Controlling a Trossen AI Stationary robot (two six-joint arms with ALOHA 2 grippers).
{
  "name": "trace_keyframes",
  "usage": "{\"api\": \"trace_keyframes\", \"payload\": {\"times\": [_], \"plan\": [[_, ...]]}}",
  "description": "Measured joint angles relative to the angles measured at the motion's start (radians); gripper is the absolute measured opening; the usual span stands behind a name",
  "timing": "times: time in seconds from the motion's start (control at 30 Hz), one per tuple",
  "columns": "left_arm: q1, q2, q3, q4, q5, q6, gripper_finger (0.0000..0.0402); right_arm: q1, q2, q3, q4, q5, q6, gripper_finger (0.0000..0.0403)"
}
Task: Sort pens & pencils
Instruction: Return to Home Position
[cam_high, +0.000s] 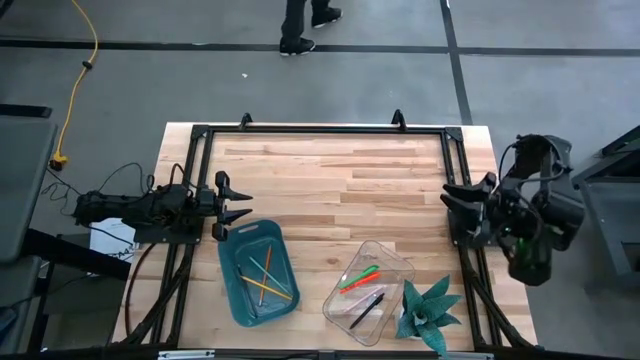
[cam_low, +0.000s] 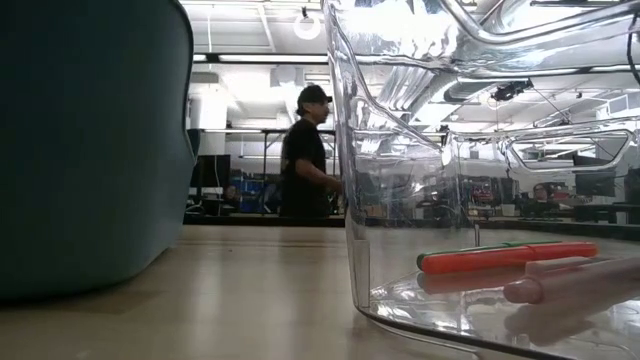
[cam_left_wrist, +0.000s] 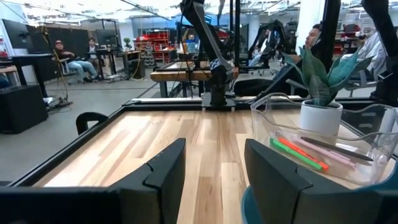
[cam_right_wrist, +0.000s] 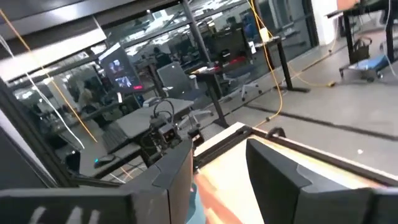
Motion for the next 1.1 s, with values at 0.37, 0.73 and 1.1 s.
{"api": "trace_keyframes", "payload": {"times": [0.37,0.73,1.1], "plan": [[0.0,0.0,0.0,0.002,-0.004,-0.042,0.0152,0.059,0.169,0.337,0.0,0.0,-0.341,0.0142],[0.0,0.0,0.001,0.008,-0.048,-0.128,0.0152,0.155,0.37,0.699,0.062,0.0,-0.641,0.0142],[0.0,0.0,0.001,0.01,-0.055,-0.244,0.0152,0.204,0.54,0.941,0.285,-0.003,-1.025,0.0142]]}}
